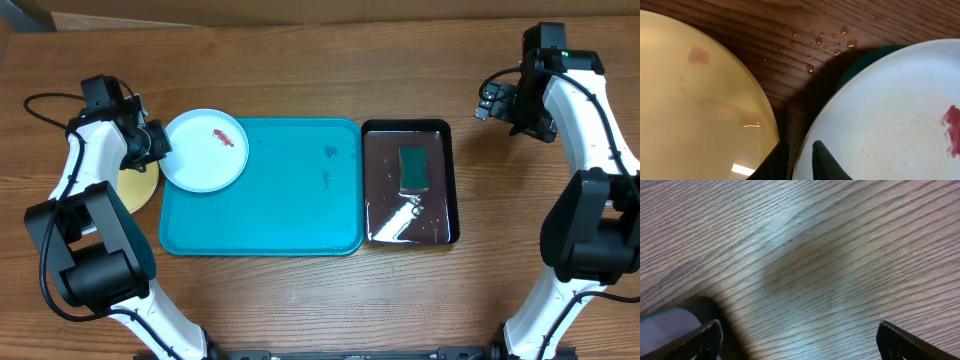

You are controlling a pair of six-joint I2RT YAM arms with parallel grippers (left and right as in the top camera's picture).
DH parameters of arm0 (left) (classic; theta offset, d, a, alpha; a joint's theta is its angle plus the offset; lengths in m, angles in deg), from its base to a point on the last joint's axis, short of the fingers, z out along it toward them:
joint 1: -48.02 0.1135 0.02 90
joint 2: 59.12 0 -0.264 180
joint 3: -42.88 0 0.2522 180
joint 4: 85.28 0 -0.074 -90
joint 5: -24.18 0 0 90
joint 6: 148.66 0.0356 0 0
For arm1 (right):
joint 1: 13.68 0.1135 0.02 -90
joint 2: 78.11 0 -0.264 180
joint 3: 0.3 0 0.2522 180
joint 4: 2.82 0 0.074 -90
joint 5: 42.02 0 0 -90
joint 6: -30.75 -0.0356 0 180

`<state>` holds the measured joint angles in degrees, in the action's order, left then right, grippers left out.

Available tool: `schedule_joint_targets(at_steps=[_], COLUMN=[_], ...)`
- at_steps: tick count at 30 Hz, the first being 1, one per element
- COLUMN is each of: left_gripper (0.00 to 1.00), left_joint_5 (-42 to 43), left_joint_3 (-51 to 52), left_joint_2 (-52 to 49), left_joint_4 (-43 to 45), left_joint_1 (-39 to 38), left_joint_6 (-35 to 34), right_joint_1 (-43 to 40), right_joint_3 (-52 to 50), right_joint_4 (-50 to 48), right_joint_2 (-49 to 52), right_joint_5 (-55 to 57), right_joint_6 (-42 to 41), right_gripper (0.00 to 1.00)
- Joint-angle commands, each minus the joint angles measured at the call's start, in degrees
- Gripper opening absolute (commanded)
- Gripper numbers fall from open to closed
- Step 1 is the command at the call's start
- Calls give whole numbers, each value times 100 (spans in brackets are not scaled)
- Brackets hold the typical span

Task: Clean dirty plates on tray and stack at the side
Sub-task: 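Release the yellow plate and grip the light-blue plate's rim with the left gripper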

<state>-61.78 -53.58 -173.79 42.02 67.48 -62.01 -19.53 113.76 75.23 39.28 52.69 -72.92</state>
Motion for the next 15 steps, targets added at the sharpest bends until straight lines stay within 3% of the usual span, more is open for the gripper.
schedule_joint_targets(at_steps=[1, 15], left_gripper=[20, 22], left_joint_5=[22, 17], left_joint_3=[-120, -94], left_joint_2=[-72, -131], left_joint_4=[20, 24], left_joint_1=[-42, -81], left_joint_6=[85, 83], right_joint_1=[20, 20], right_joint_3=[94, 94], right_joint_4=[-17, -17], right_joint_2=[-31, -31], right_joint_5=[15, 17], right_joint_6=[-24, -24], right_gripper=[100, 100])
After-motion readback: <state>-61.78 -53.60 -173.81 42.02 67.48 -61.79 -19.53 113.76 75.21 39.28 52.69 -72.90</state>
